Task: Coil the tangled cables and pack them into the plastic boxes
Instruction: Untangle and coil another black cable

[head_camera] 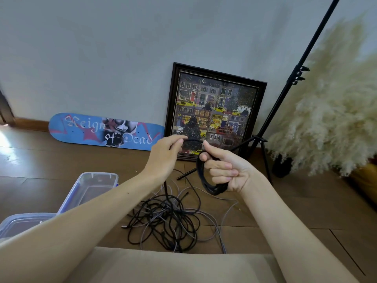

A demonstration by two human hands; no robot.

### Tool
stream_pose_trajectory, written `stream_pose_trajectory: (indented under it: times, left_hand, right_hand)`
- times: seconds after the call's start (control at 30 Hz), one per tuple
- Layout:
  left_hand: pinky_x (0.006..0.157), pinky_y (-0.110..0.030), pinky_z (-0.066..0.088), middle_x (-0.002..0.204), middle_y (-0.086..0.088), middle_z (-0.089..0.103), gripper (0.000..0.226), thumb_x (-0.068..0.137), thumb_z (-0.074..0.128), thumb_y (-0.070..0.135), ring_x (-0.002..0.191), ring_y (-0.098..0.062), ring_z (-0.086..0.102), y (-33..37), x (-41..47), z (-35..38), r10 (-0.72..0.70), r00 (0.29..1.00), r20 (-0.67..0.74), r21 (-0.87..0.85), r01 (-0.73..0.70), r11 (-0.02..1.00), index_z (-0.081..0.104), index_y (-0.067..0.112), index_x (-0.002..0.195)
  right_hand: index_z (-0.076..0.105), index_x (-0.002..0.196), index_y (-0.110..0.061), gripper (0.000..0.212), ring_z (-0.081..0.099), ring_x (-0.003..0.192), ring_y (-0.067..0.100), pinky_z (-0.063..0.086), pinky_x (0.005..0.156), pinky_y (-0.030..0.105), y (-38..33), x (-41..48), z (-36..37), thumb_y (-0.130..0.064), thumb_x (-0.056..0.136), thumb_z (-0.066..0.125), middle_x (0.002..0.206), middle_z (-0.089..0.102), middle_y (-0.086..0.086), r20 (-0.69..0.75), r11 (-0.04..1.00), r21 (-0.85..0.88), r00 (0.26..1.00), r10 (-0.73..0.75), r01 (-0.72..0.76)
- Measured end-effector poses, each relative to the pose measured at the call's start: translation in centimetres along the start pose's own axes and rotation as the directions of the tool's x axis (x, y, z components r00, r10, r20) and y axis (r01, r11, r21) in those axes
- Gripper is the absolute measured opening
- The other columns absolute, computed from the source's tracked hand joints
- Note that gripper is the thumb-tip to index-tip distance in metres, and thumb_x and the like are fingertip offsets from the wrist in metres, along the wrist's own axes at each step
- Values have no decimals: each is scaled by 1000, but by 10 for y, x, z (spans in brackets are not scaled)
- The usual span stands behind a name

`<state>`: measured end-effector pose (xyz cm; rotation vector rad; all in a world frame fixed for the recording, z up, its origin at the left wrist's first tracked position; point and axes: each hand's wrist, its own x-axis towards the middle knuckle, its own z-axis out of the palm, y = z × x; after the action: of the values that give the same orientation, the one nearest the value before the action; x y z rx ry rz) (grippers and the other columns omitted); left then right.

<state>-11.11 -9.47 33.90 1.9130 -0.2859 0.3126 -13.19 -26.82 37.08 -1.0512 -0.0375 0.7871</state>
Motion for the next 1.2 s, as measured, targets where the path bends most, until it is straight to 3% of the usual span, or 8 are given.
stream_pose_trajectory:
  times: [0.13, 0.27, 0.6, 0.67, 0.77, 0.87, 1.0, 1.2]
  left_hand:
    - [59, -9, 34, 67, 6, 58, 24, 99, 44, 16, 56, 5, 49, -9, -1, 5, -5, 989, 150, 77, -7, 997, 67, 17, 105]
    - [54, -18, 38, 61, 2, 55, 27, 100, 42, 13, 47, -2, 45, -8, -7, 12, -2, 951, 309, -32, 12, 999, 66, 24, 92]
    - [43, -13, 37, 61, -1, 56, 36, 103, 32, 9, 41, -6, 43, -3, -12, 24, -76, 899, 431, -118, 139, 983, 48, 25, 131]
    - [46, -14, 38, 58, 2, 57, 40, 103, 32, 11, 38, -3, 43, -6, -16, 29, -111, 868, 484, -84, 173, 981, 41, 21, 140]
    - [48, -14, 39, 55, 5, 58, 42, 103, 32, 12, 38, -1, 45, -4, -24, 35, -118, 818, 562, -48, 174, 983, 36, 20, 144]
    - [51, -14, 42, 61, 2, 59, 46, 102, 32, 9, 42, -2, 49, -1, -28, 38, -148, 758, 635, 1, 190, 982, 30, 19, 147]
    - [52, -15, 42, 66, 0, 60, 48, 101, 35, 5, 45, -3, 52, 0, -31, 39, -179, 704, 687, 45, 205, 978, 27, 15, 147]
    - [52, -8, 40, 73, 4, 62, 45, 98, 42, 5, 53, -3, 55, 6, -31, 36, -176, 709, 683, 122, 127, 984, 36, 7, 142]
  right_hand:
    - [59, 89, 9, 33, 32, 28, 14, 29, 33, 23, -1, 1, -4, -23, 97, 56, 40, 51, 10, 293, 968, 220, 955, 51, -119]
    - [58, 94, 9, 36, 41, 29, 19, 30, 35, 25, -4, -2, -9, -24, 101, 49, 45, 54, 14, 254, 967, 250, 967, -26, -39]
    - [58, 102, 14, 50, 52, 34, 28, 39, 37, 31, -3, 3, -12, -32, 101, 39, 46, 54, 18, 232, 853, 495, 922, -312, 164]
    - [60, 105, 12, 48, 49, 31, 21, 39, 35, 28, -2, 4, -9, -32, 100, 40, 43, 50, 10, 115, 800, 534, 914, -389, 273]
    - [56, 124, -1, 48, 40, 32, 5, 38, 35, 16, -2, 3, 0, -39, 101, 37, 45, 44, -5, -263, 763, 344, 836, -481, 547]
    - [58, 121, -11, 40, 61, 50, 6, 54, 50, 19, -2, 6, 9, -41, 98, 45, 69, 69, 4, -457, 743, 132, 706, -541, 656]
    - [32, 147, -10, 62, 73, 73, 19, 57, 56, 23, 2, 12, 13, -47, 98, 42, 86, 74, 16, -493, 787, -37, 673, -551, 616]
    - [7, 154, -33, 63, 72, 62, 25, 59, 55, 28, 7, 20, 13, -40, 101, 39, 74, 73, 18, -399, 743, -380, 626, -670, 552]
